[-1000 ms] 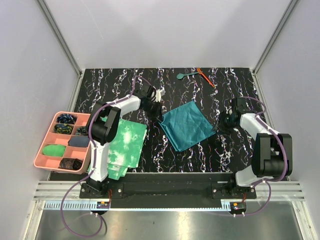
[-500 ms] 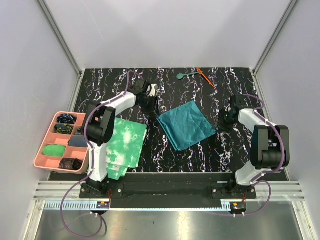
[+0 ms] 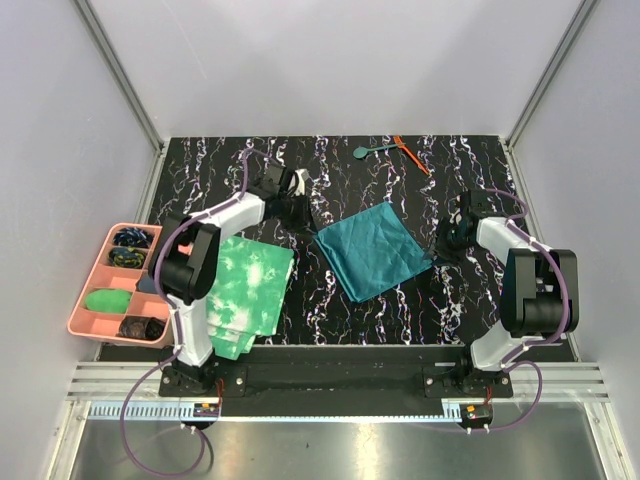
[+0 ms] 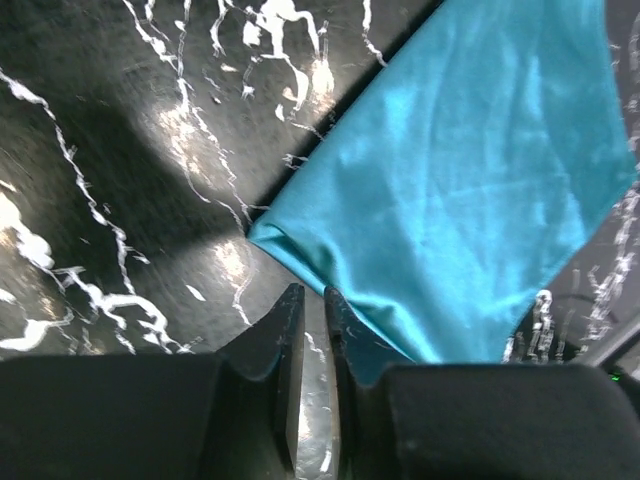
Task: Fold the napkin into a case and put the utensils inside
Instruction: Smooth out the square-folded napkin at the center of the board.
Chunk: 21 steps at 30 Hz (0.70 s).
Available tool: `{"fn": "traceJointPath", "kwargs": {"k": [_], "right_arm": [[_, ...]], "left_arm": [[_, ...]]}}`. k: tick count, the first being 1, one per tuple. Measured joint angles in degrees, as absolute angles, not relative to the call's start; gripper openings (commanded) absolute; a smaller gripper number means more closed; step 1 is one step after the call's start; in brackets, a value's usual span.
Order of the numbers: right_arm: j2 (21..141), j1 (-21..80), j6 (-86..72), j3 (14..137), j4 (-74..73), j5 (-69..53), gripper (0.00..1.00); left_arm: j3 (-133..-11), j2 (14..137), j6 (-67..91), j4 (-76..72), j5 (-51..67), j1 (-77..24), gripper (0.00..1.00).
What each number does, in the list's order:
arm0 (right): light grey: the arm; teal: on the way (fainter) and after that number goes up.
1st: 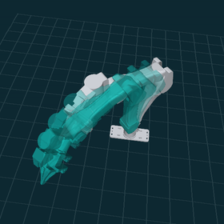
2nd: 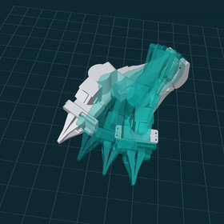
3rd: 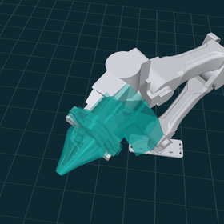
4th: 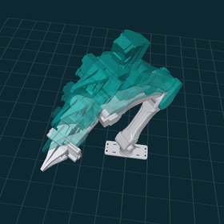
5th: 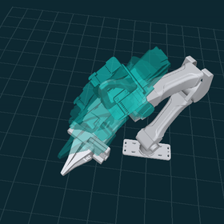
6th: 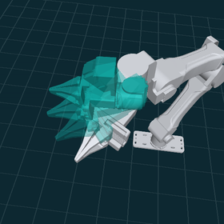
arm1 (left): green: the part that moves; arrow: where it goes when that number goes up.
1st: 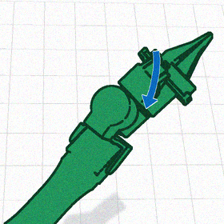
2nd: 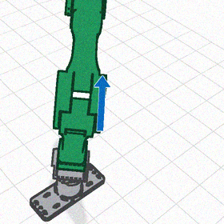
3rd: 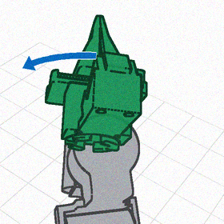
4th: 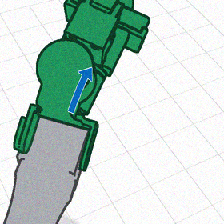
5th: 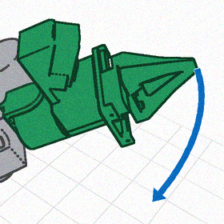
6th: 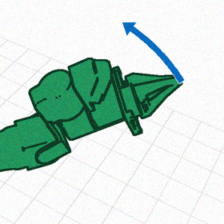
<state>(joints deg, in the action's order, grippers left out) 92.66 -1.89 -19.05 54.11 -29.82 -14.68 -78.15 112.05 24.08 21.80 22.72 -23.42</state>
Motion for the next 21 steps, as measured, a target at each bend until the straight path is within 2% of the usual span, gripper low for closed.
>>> {"fn": "traceJointPath", "kwargs": {"k": [2,3,6,13,21], "right_arm": [[92.8,-1.9,-19.0,54.2,-29.8,-14.7,0.44],[93.0,-1.9,-19.0,54.3,-29.8,-14.7,0.44],[93.8,-1.9,-19.0,54.8,-29.8,-14.7,0.45],[94.1,-2.1,-18.9,54.8,-29.8,-14.6,0.50],[96.5,-3.4,-18.9,54.8,-29.6,-16.2,0.42]], "left_arm": [[-76.9,111.0,26.3,20.8,22.7,-23.7,0.27],[-76.4,110.6,27.1,20.5,22.7,-23.8,0.33],[-74.4,109.3,29.2,19.8,22.2,-24.7,0.41],[-65.4,100.1,32.6,19.2,18.5,-30.5,0.39],[-52.5,86.2,39.4,12.5,16.5,-42.6,0.40]]}}
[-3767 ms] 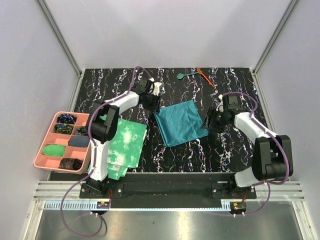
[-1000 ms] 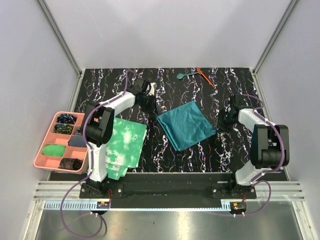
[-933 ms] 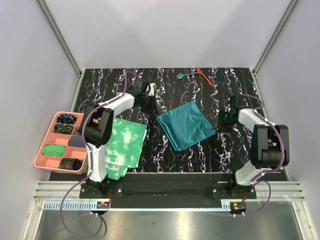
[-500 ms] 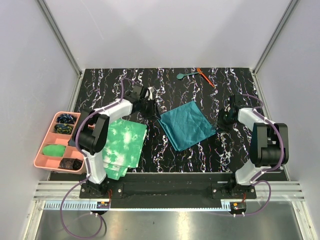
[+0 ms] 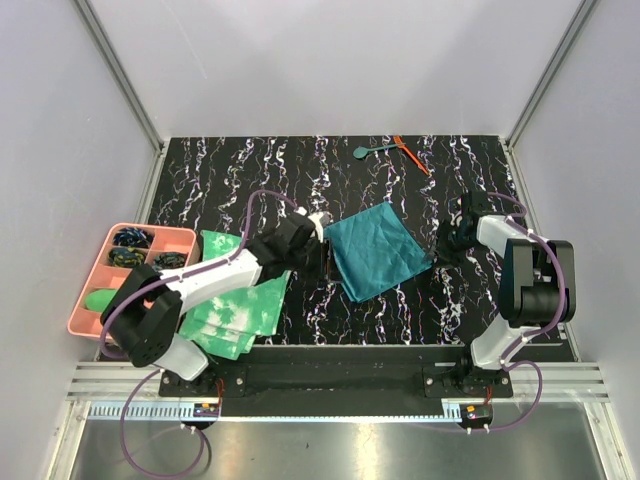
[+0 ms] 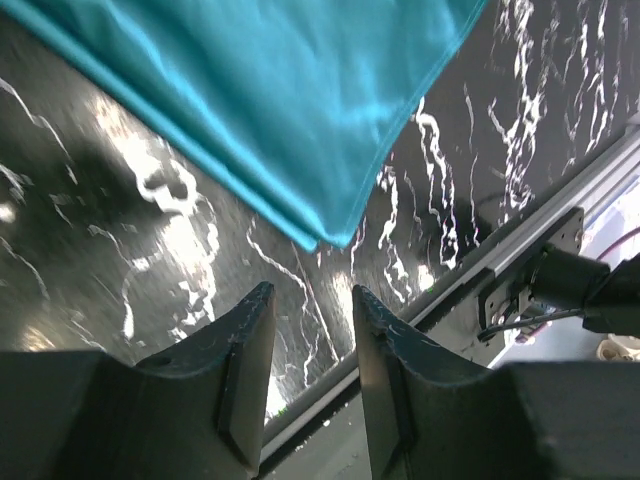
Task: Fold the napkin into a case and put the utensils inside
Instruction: Smooth out the square-folded napkin at the center of the board.
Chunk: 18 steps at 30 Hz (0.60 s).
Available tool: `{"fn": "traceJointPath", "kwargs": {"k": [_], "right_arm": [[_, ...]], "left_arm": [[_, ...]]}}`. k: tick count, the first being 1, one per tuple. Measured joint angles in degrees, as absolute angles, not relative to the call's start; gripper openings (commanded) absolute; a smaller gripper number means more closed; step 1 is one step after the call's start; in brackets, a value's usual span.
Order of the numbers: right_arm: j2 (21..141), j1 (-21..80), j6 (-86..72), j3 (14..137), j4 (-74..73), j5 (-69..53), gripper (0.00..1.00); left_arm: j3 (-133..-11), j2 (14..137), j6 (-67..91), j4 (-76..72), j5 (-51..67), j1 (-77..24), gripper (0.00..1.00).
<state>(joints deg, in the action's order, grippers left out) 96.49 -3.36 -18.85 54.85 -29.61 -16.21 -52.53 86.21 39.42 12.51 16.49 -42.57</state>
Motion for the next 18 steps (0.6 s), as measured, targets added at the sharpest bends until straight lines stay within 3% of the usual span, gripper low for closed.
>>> {"fn": "traceJointPath", "kwargs": {"k": [10,13,18], "right_arm": [[96.5,-3.4,-18.9,54.8,-28.8,-18.2,0.35],[96.5,-3.4,-18.9,54.8,-28.5,-18.7,0.27],[96.5,-3.4,-19.0,54.2,-28.2,-19.2,0.00]], "left_arm": [[-50.4,85.8,43.0,10.8,14.3,-47.2,0.48],[-50.4,85.8,43.4,10.5,14.2,-48.1,0.49],[-50.4,86.0,44.7,10.5,13.7,-48.9,0.51]]}}
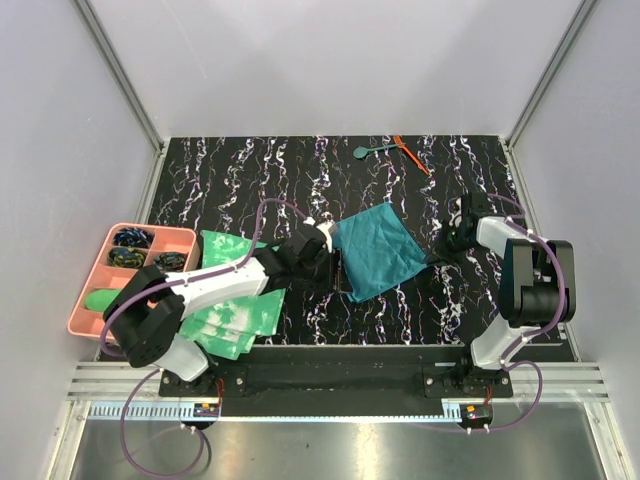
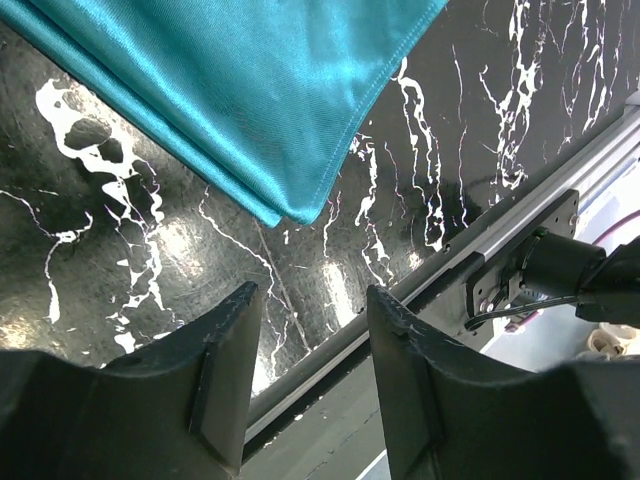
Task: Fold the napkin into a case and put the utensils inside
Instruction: Smooth out the square-folded napkin at the center of the board.
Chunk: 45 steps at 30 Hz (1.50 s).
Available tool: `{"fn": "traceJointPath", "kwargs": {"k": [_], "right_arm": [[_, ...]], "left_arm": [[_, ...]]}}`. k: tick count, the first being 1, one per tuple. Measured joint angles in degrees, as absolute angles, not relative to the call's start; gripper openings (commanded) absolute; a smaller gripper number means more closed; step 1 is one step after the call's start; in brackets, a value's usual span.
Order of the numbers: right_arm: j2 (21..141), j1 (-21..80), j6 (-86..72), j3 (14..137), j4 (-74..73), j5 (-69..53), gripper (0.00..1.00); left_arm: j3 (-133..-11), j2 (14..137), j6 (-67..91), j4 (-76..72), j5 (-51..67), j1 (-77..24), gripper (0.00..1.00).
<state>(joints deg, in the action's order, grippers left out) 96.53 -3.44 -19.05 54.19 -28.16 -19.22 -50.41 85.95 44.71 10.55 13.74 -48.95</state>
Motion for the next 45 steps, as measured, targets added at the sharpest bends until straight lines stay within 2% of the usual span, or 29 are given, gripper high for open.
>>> {"fn": "traceJointPath", "kwargs": {"k": [7,15,22,40,45], "right_arm": [[92.6,-3.4,-21.5,49.6,-28.2,-21.1,0.00],[76.9,-3.4,-29.0,40.0,-28.6,-22.3,0.00],[69.9,-3.4,-32.5,36.2,-28.7,-24.8,0.00],[69.8,-3.4,-32.8,35.6,-28.6,-26.7,0.00],[69.8,-3.4,-32.8,35.6,-28.6,-26.7,0.00]], "left_arm": [[-50.6,88.4,49.2,10.2,12.0,-51.7,0.52],[-49.0,87.5,57.0,9.5,6.3,-52.4,0.57],[-48.2,87.9,61.8,9.1,4.2,-52.6,0.50],[-49.2,95.5,66.8,9.8,2.3,-54.0,0.40],[-49.2,95.7,67.7,9.9,2.1,-54.4,0.31]]}}
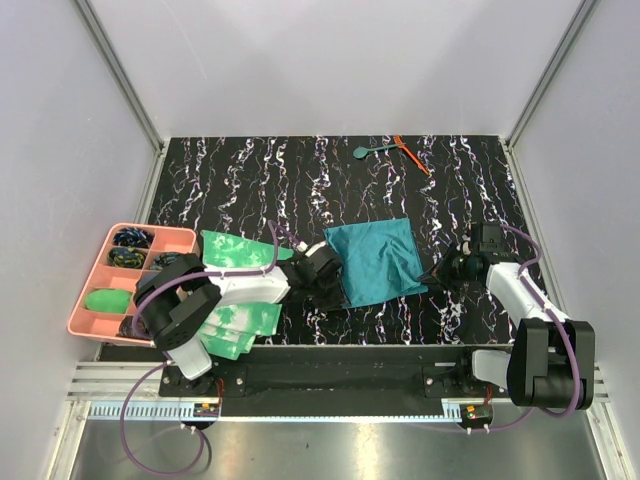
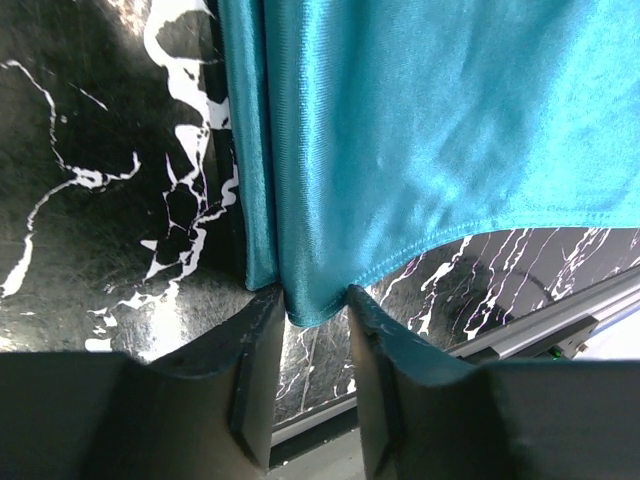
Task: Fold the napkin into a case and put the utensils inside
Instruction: Smooth out the square-folded napkin at the center of the board.
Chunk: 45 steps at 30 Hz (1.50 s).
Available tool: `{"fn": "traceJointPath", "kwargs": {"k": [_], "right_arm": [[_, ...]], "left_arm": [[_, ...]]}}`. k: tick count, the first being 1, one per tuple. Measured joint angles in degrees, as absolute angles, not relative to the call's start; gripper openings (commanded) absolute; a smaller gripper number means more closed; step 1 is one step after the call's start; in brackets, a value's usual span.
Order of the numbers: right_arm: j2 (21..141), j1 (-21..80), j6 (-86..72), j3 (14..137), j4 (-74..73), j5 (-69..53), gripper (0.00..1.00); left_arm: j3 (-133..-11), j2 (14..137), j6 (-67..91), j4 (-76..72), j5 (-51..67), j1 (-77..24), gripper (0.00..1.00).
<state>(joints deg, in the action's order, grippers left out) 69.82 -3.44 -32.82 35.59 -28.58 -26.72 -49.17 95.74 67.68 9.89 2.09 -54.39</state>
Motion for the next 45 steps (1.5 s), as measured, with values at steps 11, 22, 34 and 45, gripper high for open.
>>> {"fn": "traceJointPath", "kwargs": {"k": [11,22,34,45], "right_arm": [[69.8,-3.4,-32.6,35.6,-28.6,-27.4,0.00],[67.8,-3.4,-31.5,39.3,-31.0,-28.7,0.00],[87.4,-2.8,-29.6,68.2,-28.3,-33.0,0.00],[111.7,-2.7,-29.6,95.3,-23.9,-37.8,0.00]], "left_arm": [[-50.1,96.2,67.5,11.1,1.8,-54.7,0.00],[-53.9,85.8,63.1,15.3,2.1,-54.0,0.00],[-68.6,86.6,50.4,10.5,7.4,-33.7,0.00],[-81.9,104.6,42.9,-2.5,18.3,-24.2,0.00]]}}
